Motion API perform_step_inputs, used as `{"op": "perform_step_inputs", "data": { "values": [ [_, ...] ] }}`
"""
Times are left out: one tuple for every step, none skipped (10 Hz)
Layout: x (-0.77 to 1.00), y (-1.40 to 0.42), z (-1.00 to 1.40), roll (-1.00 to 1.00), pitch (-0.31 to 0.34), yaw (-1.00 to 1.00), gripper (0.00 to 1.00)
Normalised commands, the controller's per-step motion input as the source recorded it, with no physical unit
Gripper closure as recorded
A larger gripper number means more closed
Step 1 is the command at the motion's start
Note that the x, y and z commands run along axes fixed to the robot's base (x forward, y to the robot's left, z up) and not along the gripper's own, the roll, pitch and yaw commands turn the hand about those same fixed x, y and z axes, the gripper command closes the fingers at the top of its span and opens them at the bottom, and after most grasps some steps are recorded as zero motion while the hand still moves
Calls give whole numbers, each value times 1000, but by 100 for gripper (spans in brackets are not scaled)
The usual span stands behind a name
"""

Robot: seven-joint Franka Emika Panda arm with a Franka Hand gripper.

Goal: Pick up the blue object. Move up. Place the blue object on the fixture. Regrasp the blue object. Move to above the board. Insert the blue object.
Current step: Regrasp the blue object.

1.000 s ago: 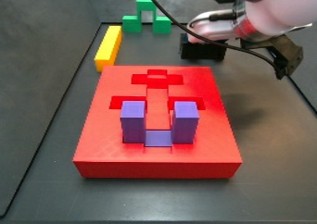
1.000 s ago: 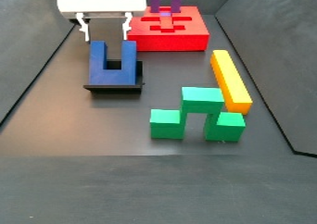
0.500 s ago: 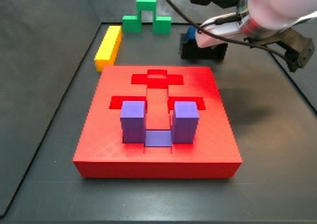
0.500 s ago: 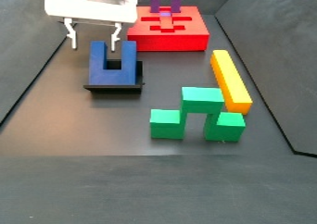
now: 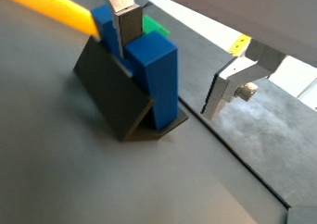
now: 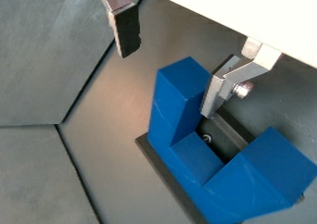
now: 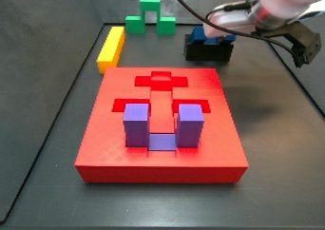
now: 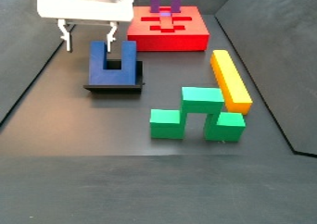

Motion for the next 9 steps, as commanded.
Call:
{"op": "perform_step_inputs", "data": {
  "values": [
    [103,0,189,0,489,0,0],
    [134,0,66,126,500,0,0],
    [123,0,-71,423,497,0,0],
    [60,0,-214,554,451,0,0],
    [0,-6,-274,537,360,0,0],
    [63,-49,-100,240,160,0,0],
    [169,0,-91,129,54,0,0],
    [46,0,0,0,0,0,0],
    [0,0,0,-9,0,0,0]
  ]
}}
